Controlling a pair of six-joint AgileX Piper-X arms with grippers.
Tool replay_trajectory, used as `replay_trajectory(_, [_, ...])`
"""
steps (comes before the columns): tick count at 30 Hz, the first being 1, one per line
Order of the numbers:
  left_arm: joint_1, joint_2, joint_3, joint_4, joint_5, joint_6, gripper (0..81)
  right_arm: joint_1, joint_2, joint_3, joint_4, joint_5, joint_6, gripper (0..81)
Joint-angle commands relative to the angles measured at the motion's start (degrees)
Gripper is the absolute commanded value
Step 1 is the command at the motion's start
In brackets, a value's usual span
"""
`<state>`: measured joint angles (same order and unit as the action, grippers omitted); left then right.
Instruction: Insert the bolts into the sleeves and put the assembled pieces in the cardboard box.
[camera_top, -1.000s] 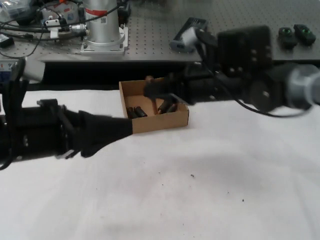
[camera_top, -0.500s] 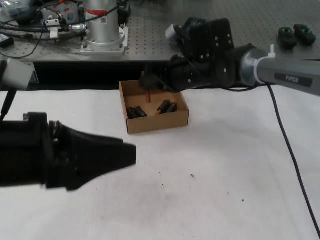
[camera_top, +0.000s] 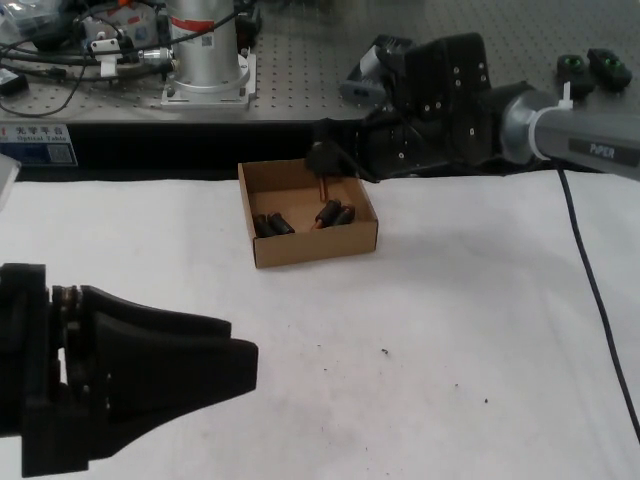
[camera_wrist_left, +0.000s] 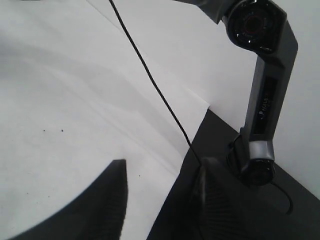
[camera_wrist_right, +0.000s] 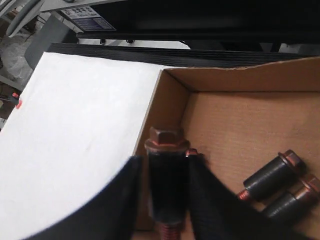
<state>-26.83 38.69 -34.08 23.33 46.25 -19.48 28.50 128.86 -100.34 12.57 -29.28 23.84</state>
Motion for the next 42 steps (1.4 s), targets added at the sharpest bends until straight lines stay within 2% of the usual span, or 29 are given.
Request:
replay_trajectory(1, [-0.31,-0.64,-0.63,-0.35,-0.37,-0.76,34.1,-0.29,-0.45,-1.38,-0.33,0.17,1.1,48.0])
replay_trajectory(6, [-0.31,-0.82,-0.63,-0.35,-0.09,-0.76,34.1,-0.31,-0.45,-1.38,-0.07,-1.16,2.66,41.9])
replay_trajectory(10, [-0.31,-0.82,-0.63,-0.35,-0.11,2.38,34.1,-0.31,-1.89,-1.38,3.35,-7.04,3.47,37.5])
replay_trajectory(12, [-0.31,-0.82,-0.63,-0.35,-1.36,4.64,34.1,0.09,-3.92,-1.01,7.33,-8.44,-0.04,31.8])
replay_trajectory(13, [-0.47,-0.82,-0.63,-0.23,-2.42,5.96,34.1,0.49,-5.08,-0.32,9.34,-7.84,-4.51,27.8])
replay_trajectory(16, [-1.34,-0.82,-0.63,-0.22,-8.97,12.04,34.1,2.37,-10.29,3.15,13.92,-3.34,-17.01,18.3])
replay_trajectory(18, [-1.92,-0.82,-0.63,-0.22,-14.81,15.33,34.1,3.6,-14.55,6.24,15.89,-0.62,-21.83,14.6])
replay_trajectory(22, [-2.11,-0.82,-0.63,-0.22,-24.47,18.03,34.1,5.76,-23.39,14.66,12.72,2.0,-23.84,9.2])
replay_trajectory(26, [-2.11,-0.82,-0.63,-1.83,-29.99,21.24,33.7,7.76,-33.13,27.32,3.06,4.45,-22.91,0.1])
replay_trajectory(28, [-2.11,-0.95,-1.25,-3.15,-31.47,22.31,31.4,8.6,-38.46,33.87,-2.05,4.66,-21.24,4.5])
replay_trajectory(34, [-2.11,-3.71,-1.83,-8.05,-31.91,22.42,16.5,9.84,-51.64,49.87,-12.57,8.64,-15.7,4.3])
replay_trajectory(40, [-2.11,-4.36,-1.83,-7.98,-32.62,22.42,0.2,9.84,-56.59,60.31,-23.51,9.38,-14.87,4.3])
replay_trajectory(42, [-2.11,-3.93,-1.83,-7.98,-34.83,23.16,0.6,9.84,-56.4,62.04,-26.82,9.38,-15.15,4.3])
